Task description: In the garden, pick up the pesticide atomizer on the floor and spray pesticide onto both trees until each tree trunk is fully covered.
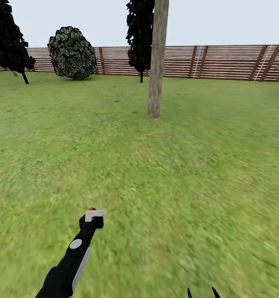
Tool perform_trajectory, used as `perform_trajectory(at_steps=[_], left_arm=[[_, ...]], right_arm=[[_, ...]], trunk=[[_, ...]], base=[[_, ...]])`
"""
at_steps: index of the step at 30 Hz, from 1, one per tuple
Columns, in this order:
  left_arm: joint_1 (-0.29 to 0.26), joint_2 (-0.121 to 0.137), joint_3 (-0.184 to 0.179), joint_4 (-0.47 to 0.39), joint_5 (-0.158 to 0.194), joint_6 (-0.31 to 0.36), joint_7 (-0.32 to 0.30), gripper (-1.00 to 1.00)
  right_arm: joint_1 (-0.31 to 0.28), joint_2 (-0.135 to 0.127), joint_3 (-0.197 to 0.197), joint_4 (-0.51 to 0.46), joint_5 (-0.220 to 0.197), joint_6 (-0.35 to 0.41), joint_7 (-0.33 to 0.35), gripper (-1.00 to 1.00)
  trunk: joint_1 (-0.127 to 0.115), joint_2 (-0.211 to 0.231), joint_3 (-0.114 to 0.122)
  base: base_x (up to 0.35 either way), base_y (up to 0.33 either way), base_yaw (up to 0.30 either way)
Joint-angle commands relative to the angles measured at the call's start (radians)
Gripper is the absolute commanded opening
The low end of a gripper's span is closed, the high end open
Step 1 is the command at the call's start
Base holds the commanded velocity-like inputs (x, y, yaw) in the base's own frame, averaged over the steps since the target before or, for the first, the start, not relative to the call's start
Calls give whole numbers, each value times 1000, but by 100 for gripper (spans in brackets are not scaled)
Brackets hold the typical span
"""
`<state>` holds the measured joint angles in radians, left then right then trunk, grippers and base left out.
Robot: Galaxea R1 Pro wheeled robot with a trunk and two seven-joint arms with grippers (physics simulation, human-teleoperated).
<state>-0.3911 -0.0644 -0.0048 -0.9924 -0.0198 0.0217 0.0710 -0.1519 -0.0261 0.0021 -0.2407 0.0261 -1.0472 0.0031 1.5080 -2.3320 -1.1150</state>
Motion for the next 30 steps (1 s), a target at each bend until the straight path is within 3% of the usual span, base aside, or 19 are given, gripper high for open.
perform_trajectory(at_steps=[1,30], left_arm=[[0,0,0,0,0,0,0,-100],[0,-1,-1,-2,0,0,0,-100]], right_arm=[[0,0,0,0,0,0,0,100],[0,0,0,0,0,0,0,100]], trunk=[[0,0,0],[0,0,0]], base=[[338,0,0],[338,0,0]])
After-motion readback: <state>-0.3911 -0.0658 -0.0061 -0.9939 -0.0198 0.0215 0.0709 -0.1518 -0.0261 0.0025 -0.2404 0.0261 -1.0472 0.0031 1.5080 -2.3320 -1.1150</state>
